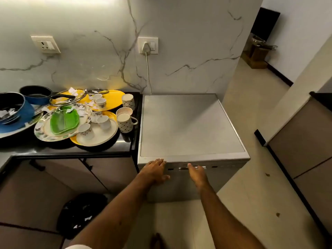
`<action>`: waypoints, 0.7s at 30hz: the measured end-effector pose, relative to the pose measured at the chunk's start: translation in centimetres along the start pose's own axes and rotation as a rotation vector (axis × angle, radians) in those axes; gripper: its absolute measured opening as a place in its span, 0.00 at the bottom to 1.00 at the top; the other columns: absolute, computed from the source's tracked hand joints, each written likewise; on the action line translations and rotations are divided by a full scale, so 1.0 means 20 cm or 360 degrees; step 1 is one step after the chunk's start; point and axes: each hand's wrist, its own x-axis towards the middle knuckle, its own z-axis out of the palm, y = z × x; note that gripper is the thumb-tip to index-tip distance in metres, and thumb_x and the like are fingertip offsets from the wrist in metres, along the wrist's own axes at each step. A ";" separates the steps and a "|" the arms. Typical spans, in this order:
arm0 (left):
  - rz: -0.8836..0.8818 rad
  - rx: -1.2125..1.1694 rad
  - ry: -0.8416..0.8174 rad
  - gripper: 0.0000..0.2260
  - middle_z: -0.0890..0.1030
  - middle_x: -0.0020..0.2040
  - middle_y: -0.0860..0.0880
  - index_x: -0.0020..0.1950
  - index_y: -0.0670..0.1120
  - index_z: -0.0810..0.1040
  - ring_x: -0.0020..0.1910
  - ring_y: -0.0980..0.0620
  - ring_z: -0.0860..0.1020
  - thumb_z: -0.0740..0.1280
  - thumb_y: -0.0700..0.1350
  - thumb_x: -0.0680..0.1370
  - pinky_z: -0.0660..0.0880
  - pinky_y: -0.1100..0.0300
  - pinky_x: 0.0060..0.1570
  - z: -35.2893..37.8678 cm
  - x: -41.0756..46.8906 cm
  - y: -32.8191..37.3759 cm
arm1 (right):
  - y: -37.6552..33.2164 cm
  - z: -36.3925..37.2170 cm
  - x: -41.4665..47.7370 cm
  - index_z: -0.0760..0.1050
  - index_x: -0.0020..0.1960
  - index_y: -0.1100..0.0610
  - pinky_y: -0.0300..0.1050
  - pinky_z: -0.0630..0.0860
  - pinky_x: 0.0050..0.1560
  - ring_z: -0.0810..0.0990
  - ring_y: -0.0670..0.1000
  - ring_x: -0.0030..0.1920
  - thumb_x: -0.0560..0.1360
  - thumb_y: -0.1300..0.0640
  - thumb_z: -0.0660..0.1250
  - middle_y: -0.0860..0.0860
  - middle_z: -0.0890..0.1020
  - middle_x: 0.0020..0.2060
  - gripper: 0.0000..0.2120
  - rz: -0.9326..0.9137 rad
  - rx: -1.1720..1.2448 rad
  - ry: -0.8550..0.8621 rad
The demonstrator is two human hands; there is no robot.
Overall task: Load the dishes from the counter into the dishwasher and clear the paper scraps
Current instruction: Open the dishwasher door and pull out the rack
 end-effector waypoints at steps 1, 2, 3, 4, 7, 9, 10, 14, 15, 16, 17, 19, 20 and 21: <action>-0.0014 0.0020 -0.0056 0.37 0.51 0.84 0.46 0.84 0.46 0.50 0.82 0.46 0.51 0.62 0.60 0.82 0.51 0.48 0.81 0.00 0.04 0.02 | -0.01 0.01 0.03 0.66 0.78 0.62 0.52 0.70 0.70 0.74 0.59 0.70 0.83 0.43 0.64 0.59 0.73 0.73 0.31 0.0087 0.0174 -0.0012; -0.0042 0.0033 -0.0118 0.37 0.51 0.84 0.46 0.84 0.46 0.50 0.82 0.45 0.52 0.63 0.59 0.82 0.52 0.47 0.80 -0.01 0.08 0.04 | -0.03 0.01 0.06 0.65 0.79 0.61 0.53 0.69 0.71 0.73 0.59 0.71 0.83 0.41 0.63 0.59 0.72 0.74 0.32 0.0188 0.0397 -0.0062; -0.0073 0.0046 -0.0178 0.38 0.51 0.84 0.46 0.84 0.46 0.50 0.82 0.45 0.53 0.64 0.59 0.82 0.55 0.46 0.80 -0.01 0.11 0.06 | -0.04 0.02 0.08 0.64 0.79 0.60 0.53 0.66 0.74 0.71 0.59 0.73 0.84 0.41 0.61 0.58 0.70 0.75 0.32 0.0263 0.0630 -0.0104; -0.0095 0.0035 -0.0225 0.38 0.50 0.84 0.47 0.84 0.46 0.49 0.82 0.43 0.55 0.65 0.58 0.81 0.57 0.45 0.79 -0.02 0.14 0.08 | -0.05 0.03 0.13 0.63 0.80 0.60 0.52 0.64 0.76 0.69 0.58 0.75 0.84 0.41 0.59 0.57 0.69 0.77 0.31 0.0335 0.0851 -0.0103; -0.0138 0.0102 -0.0353 0.37 0.56 0.83 0.47 0.83 0.45 0.53 0.78 0.42 0.63 0.67 0.57 0.81 0.65 0.43 0.74 -0.06 0.27 0.15 | -0.04 0.03 0.25 0.63 0.80 0.60 0.51 0.59 0.79 0.64 0.57 0.79 0.85 0.41 0.55 0.56 0.64 0.80 0.30 0.0433 0.1233 -0.0033; -0.0135 0.0144 -0.0332 0.34 0.67 0.77 0.44 0.80 0.44 0.61 0.73 0.42 0.70 0.69 0.56 0.80 0.70 0.45 0.69 -0.09 0.35 0.19 | -0.02 0.01 0.32 0.71 0.73 0.57 0.51 0.59 0.78 0.64 0.57 0.79 0.85 0.42 0.53 0.56 0.65 0.79 0.25 0.0509 0.1432 0.0012; -0.0118 0.0154 -0.0303 0.31 0.72 0.74 0.42 0.78 0.43 0.65 0.70 0.41 0.73 0.69 0.55 0.79 0.71 0.46 0.67 -0.10 0.38 0.21 | -0.02 0.00 0.34 0.74 0.67 0.55 0.51 0.59 0.78 0.64 0.57 0.79 0.85 0.42 0.53 0.56 0.66 0.78 0.22 0.0549 0.1560 0.0010; 0.0013 0.0472 -0.0311 0.18 0.76 0.68 0.41 0.71 0.42 0.75 0.65 0.42 0.77 0.65 0.48 0.82 0.74 0.48 0.62 -0.17 0.47 0.26 | -0.01 -0.01 0.37 0.73 0.68 0.55 0.52 0.60 0.78 0.69 0.58 0.76 0.85 0.43 0.54 0.58 0.72 0.74 0.21 0.0616 0.1812 -0.0007; 0.0015 0.0544 -0.0351 0.17 0.76 0.68 0.41 0.70 0.43 0.75 0.66 0.42 0.77 0.64 0.47 0.83 0.74 0.48 0.63 -0.18 0.49 0.27 | 0.00 -0.02 0.38 0.73 0.68 0.56 0.53 0.61 0.78 0.69 0.58 0.75 0.85 0.43 0.55 0.58 0.73 0.74 0.21 0.0640 0.1872 -0.0025; -0.0003 0.0619 -0.0395 0.17 0.75 0.69 0.42 0.70 0.43 0.75 0.67 0.43 0.76 0.63 0.46 0.83 0.74 0.48 0.64 -0.19 0.51 0.28 | 0.01 -0.02 0.40 0.73 0.68 0.57 0.54 0.62 0.78 0.69 0.58 0.75 0.85 0.43 0.57 0.58 0.72 0.74 0.21 0.0659 0.1924 -0.0039; -0.0002 0.0679 -0.0442 0.17 0.75 0.70 0.42 0.71 0.43 0.75 0.68 0.43 0.76 0.62 0.46 0.84 0.73 0.48 0.65 -0.19 0.54 0.30 | 0.02 -0.03 0.42 0.74 0.64 0.57 0.54 0.63 0.77 0.69 0.59 0.75 0.85 0.43 0.58 0.58 0.72 0.73 0.20 0.0675 0.1954 -0.0034; 0.0015 0.0739 -0.0521 0.17 0.75 0.70 0.42 0.71 0.42 0.74 0.68 0.43 0.76 0.62 0.46 0.84 0.74 0.49 0.65 -0.20 0.57 0.32 | 0.05 -0.04 0.47 0.75 0.56 0.57 0.54 0.65 0.76 0.70 0.59 0.74 0.85 0.44 0.59 0.59 0.73 0.72 0.16 0.0698 0.2008 -0.0027; 0.0027 0.0760 -0.0549 0.16 0.75 0.70 0.42 0.71 0.42 0.75 0.68 0.43 0.76 0.62 0.46 0.84 0.74 0.49 0.64 -0.20 0.59 0.34 | 0.07 -0.04 0.50 0.75 0.55 0.58 0.55 0.65 0.76 0.71 0.59 0.74 0.85 0.46 0.60 0.60 0.75 0.70 0.15 0.0702 0.2037 -0.0025; 0.0043 0.0770 -0.0571 0.16 0.75 0.70 0.43 0.71 0.43 0.75 0.68 0.43 0.76 0.63 0.46 0.84 0.74 0.50 0.62 -0.21 0.60 0.36 | 0.09 -0.04 0.51 0.75 0.55 0.58 0.55 0.65 0.76 0.72 0.59 0.72 0.85 0.46 0.60 0.60 0.76 0.67 0.15 0.0704 0.2062 -0.0030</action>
